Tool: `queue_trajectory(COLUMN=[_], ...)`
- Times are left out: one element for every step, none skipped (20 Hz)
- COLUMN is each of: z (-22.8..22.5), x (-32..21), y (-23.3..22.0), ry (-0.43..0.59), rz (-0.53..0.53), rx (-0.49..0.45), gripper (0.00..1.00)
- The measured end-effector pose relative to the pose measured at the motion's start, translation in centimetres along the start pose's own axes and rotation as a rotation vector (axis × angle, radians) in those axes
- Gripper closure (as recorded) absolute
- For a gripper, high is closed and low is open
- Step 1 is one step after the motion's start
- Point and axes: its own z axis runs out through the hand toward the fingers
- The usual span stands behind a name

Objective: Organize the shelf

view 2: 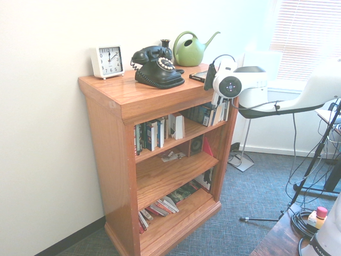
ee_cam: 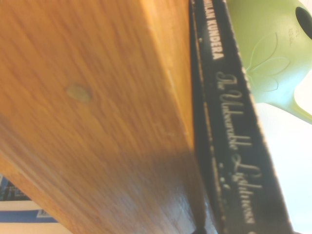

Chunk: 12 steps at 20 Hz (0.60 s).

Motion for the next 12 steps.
queue_trajectory(z=[0.0, 0.0, 0.0, 0.0, 0.0, 0.0, 0.0, -0.1, -0.2, -0.4, -0.8, -1.4], x=[0.0, 0.0, 0.1, 0.2, 0.4, 0.4, 0.4, 0.5, 0.7, 0.8, 1.0, 1.4], y=[0.0, 0.1, 0.2, 0.3, 0.4, 0.3, 0.3, 0.4, 0.4, 0.5, 0.6, 1.0], ry=[0.0, 0.0, 0.001, 0.003, 0.005, 0.005, 0.005, 0.004, 0.001, -0.004, -0.008, -0.012], rz=[0.0, 0.002, 0.003, 0.006, 0.008, 0.008, 0.01, 0.015, 0.023, 0.034, 0.049, 0.068], rx=[-0.001, -0.002, -0.003, -0.004, -0.003, -0.003, -0.003, -0.001, 0.003, 0.008, 0.016, 0.023], gripper=[1.0, 1.0, 1.0, 1.0, 1.0, 1.0, 1.0, 1.0, 1.0, 1.0, 1.0, 1.0])
